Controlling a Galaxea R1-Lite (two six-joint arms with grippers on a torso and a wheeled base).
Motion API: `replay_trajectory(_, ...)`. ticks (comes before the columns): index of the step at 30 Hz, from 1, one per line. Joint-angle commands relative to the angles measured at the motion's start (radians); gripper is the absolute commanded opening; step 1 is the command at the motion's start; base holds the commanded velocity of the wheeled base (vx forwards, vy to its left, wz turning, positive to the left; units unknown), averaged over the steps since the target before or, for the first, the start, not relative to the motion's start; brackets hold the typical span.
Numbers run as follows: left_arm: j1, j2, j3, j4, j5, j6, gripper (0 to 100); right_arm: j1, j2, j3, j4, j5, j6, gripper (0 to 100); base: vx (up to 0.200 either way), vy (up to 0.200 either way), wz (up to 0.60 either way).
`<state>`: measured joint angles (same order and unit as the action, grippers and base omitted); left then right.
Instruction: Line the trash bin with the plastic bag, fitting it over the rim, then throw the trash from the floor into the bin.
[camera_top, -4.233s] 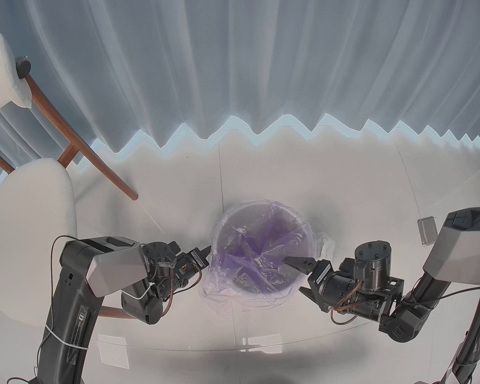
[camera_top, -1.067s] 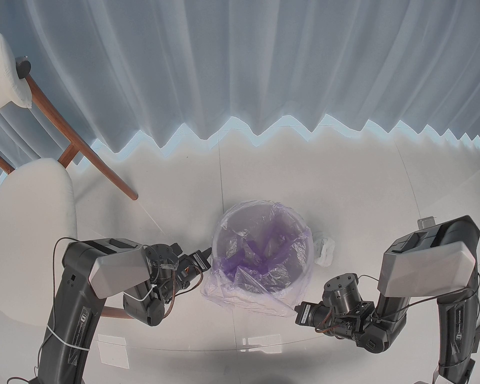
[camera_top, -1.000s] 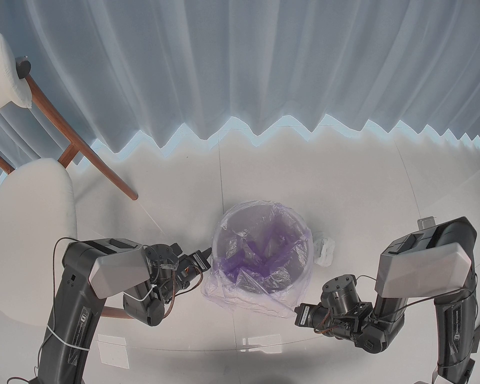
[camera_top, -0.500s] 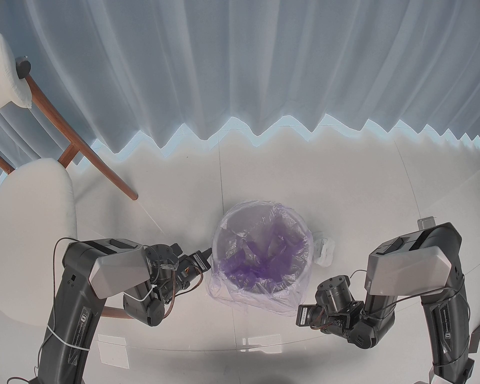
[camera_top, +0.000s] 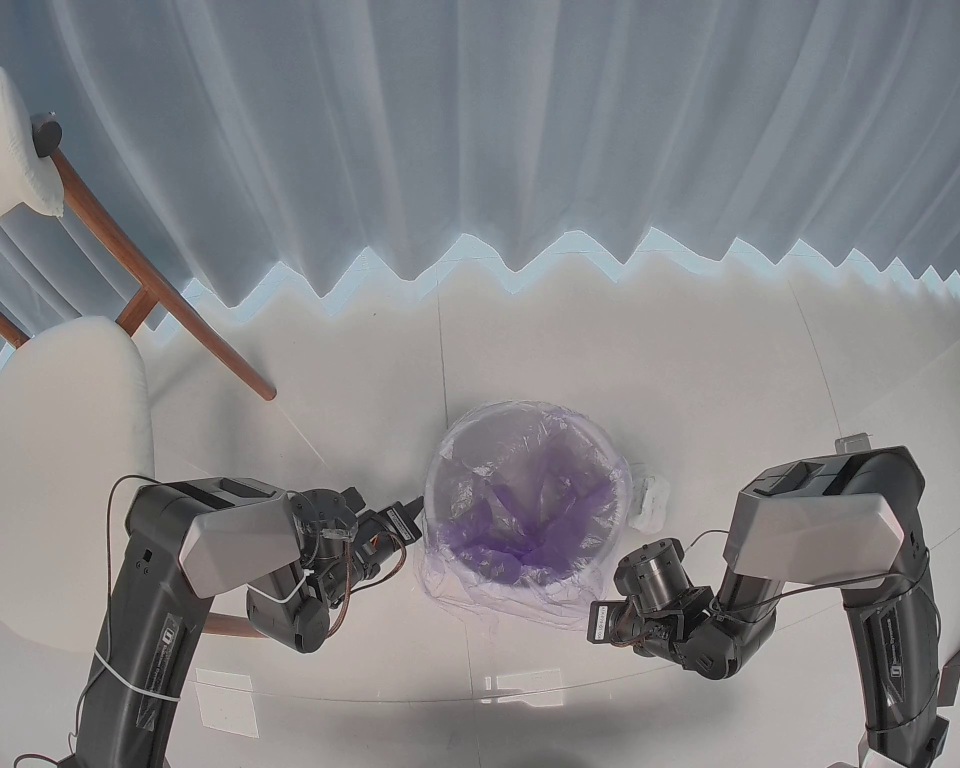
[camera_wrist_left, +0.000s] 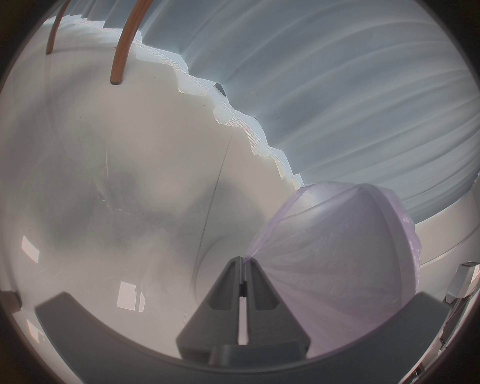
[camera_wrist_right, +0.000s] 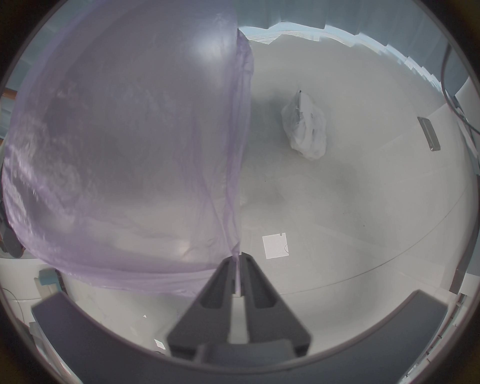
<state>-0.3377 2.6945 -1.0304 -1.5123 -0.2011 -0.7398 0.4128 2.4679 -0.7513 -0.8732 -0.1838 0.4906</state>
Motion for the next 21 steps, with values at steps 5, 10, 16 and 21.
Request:
replay_trajectory(5,0.000,0.010,-0.002,0.000,0.000,0.000,0,0.003,-0.049,0.052,-0.038,0.000,0.031,100,0.000,0.000,0.00)
replay_trajectory(10,0.000,0.008,-0.002,0.000,0.002,0.002,0,0.011,-0.158,0.179,-0.043,0.004,0.065,100,0.000,0.000,0.00)
replay_trajectory(16,0.000,0.008,-0.002,0.000,0.003,0.002,0,0.011,-0.241,0.296,-0.049,0.004,0.077,100,0.000,0.000,0.00)
replay_trajectory(21,0.000,0.008,-0.002,0.000,0.005,0.003,0,0.021,-0.461,0.409,-0.079,0.030,0.184,100,0.000,0.000,0.00)
